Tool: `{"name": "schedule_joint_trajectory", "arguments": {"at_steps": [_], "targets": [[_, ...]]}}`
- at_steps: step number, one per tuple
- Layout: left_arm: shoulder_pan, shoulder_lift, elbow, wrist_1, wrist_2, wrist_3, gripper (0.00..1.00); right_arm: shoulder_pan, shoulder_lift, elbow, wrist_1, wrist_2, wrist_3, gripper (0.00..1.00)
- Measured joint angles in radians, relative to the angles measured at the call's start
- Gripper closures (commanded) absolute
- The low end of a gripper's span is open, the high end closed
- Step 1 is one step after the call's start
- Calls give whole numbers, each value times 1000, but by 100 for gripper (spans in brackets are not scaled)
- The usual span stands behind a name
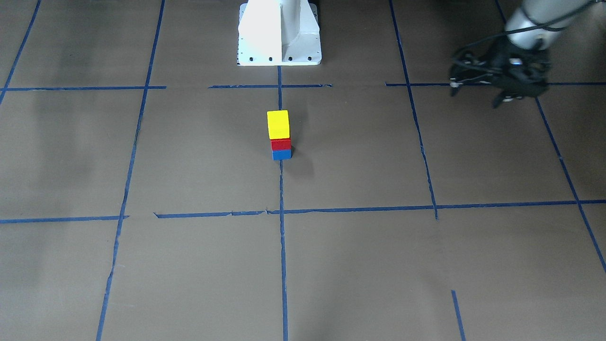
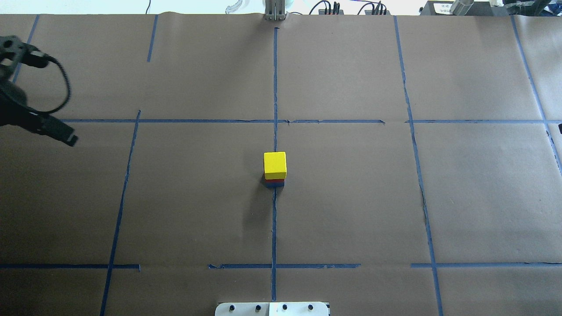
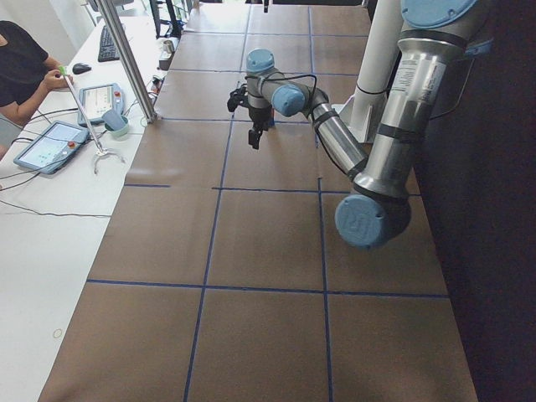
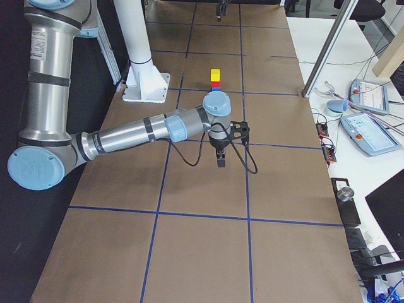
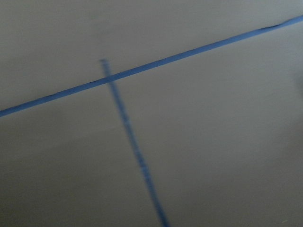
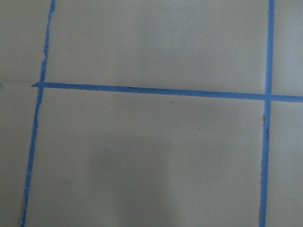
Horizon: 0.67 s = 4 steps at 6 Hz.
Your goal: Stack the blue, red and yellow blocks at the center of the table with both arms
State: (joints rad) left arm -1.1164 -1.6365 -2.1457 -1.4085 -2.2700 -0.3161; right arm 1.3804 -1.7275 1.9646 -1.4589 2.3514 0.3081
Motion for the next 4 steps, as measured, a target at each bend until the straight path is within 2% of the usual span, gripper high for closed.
{"name": "schedule_joint_trajectory", "arguments": {"at_steps": [1,2,4], "targets": [[-112,96,41,3,-38,134,0,34,-16,-43,-1,13,-67,0],[-184,143,110,5,-93,191,0,59,-21,-70,-1,23,-93,0],[-287,165,218,3,-160,373,0,104,-40,-78,0,45,-111,0]]}}
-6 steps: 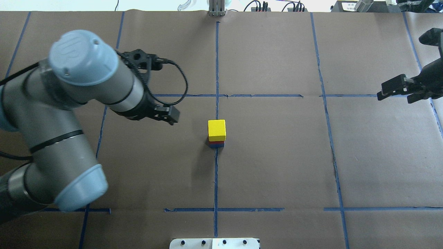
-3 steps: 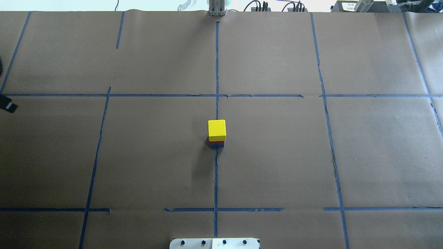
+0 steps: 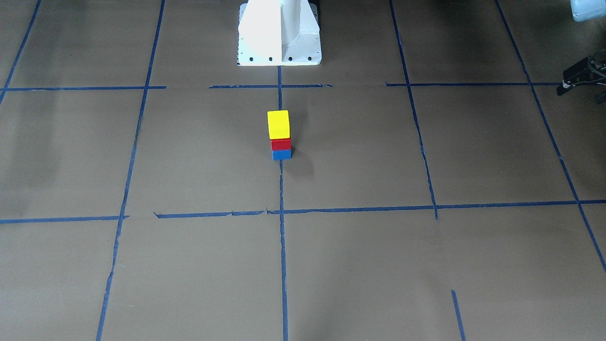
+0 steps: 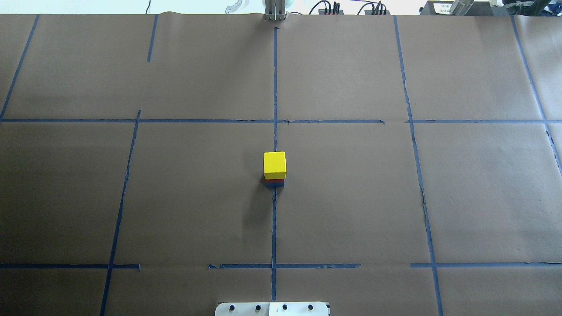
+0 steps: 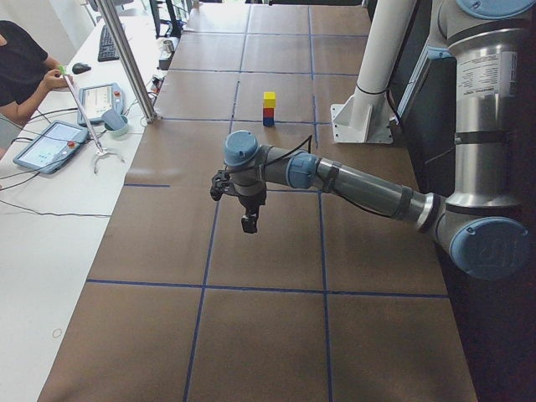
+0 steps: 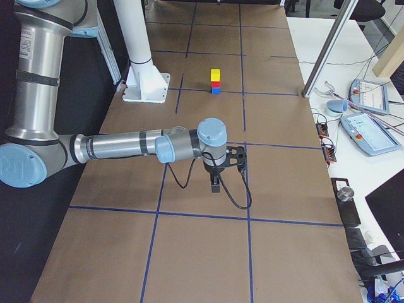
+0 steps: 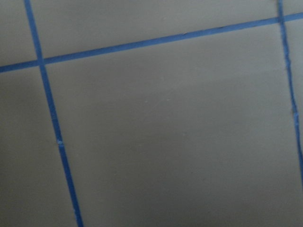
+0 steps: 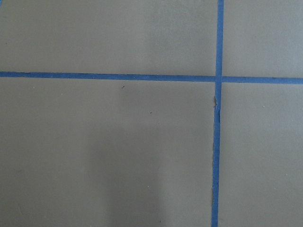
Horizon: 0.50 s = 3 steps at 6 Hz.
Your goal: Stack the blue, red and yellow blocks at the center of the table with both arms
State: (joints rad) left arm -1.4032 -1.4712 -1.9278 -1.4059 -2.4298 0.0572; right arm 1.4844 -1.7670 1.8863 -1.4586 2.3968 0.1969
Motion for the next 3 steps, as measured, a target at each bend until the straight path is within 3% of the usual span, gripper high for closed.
{"name": "schedule_joint_trajectory", "arguments": {"at_steps": [3], "targets": [[-89,11,62,5,6,64,0,-2,-30,-11,1,4,-14,0]]}}
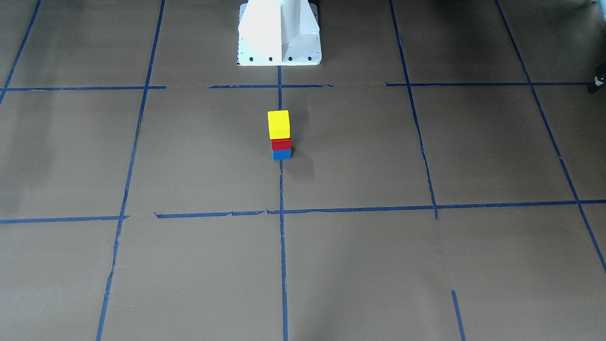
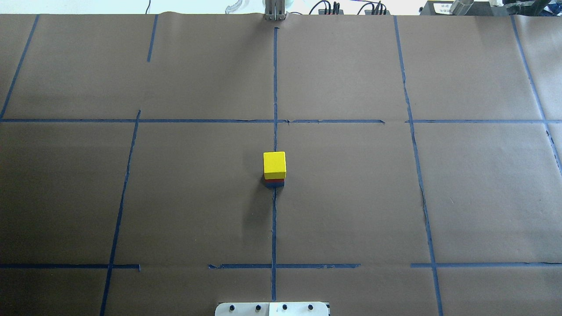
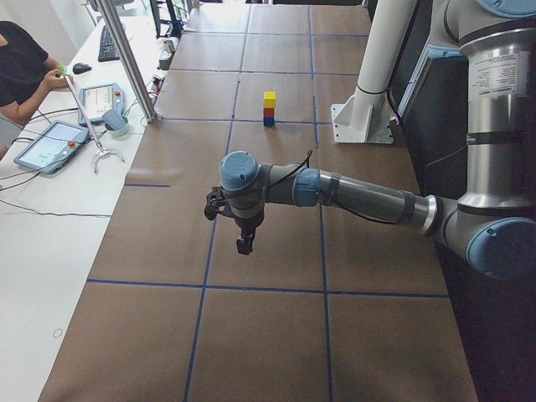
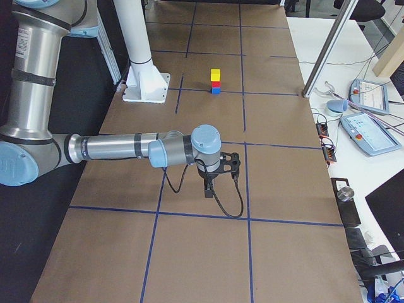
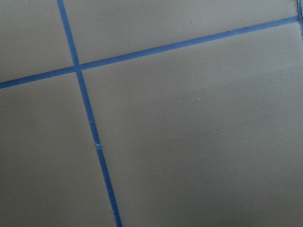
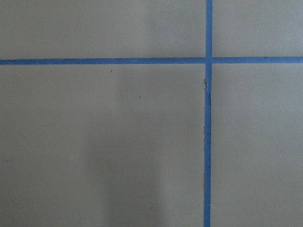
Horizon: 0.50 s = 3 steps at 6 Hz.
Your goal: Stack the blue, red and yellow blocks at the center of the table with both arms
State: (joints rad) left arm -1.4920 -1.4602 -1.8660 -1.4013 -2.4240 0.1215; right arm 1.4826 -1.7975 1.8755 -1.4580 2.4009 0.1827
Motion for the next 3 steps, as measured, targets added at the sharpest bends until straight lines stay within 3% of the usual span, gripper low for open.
{"name": "schedule_joint_trajectory", "arguments": {"at_steps": [3], "targets": [[-3,6,124,-11,21,5,0,-34,29,-4,-38,-14,-19,0]]}}
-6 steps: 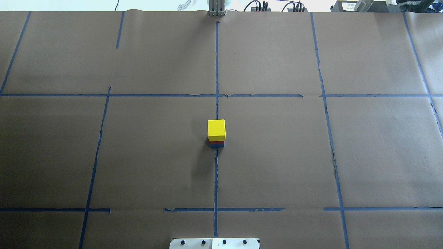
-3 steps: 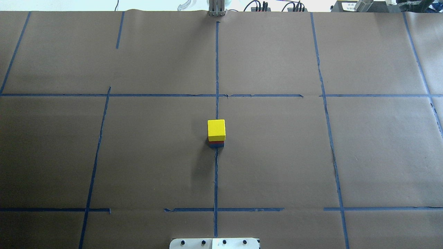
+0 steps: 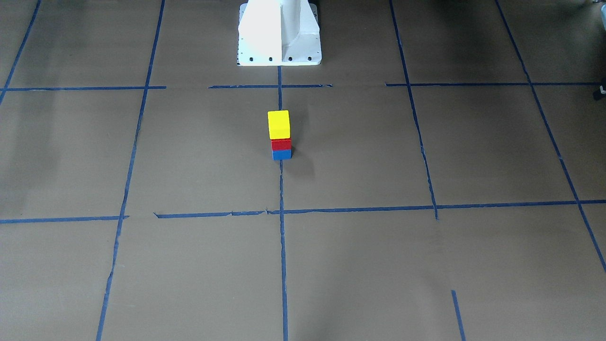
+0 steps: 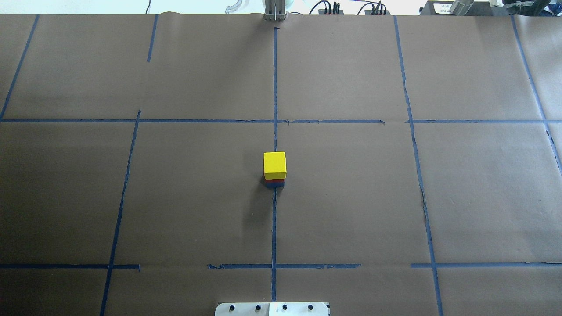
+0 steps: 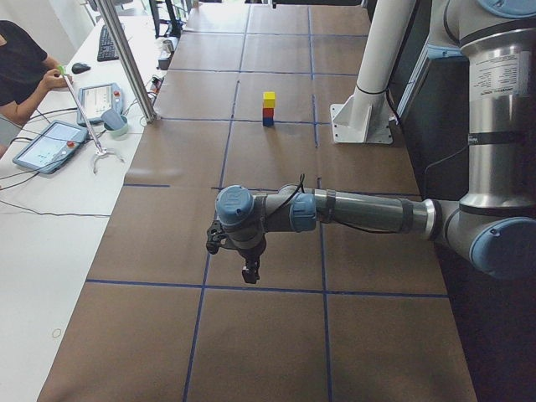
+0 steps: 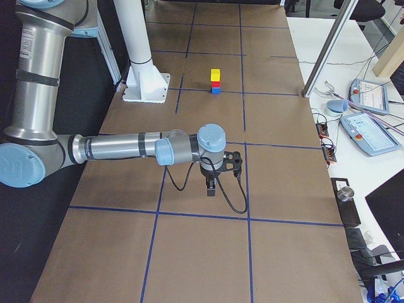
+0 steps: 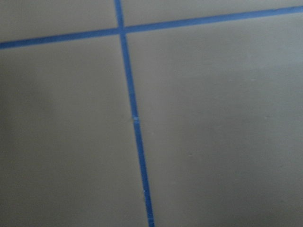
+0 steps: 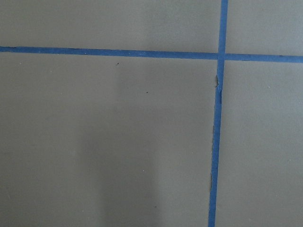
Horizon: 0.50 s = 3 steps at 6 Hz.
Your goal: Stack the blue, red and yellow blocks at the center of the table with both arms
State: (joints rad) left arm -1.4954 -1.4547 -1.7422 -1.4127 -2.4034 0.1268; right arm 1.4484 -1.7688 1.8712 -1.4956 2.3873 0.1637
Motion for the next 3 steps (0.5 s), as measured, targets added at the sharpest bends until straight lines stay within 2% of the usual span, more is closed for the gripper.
{"name": "schedule_joint_trajectory", "arguments": {"at_steps": [3], "targets": [[-1,6,35,-55,-2,0,0,-2,-8,18,-13,-3,-52,0]]}}
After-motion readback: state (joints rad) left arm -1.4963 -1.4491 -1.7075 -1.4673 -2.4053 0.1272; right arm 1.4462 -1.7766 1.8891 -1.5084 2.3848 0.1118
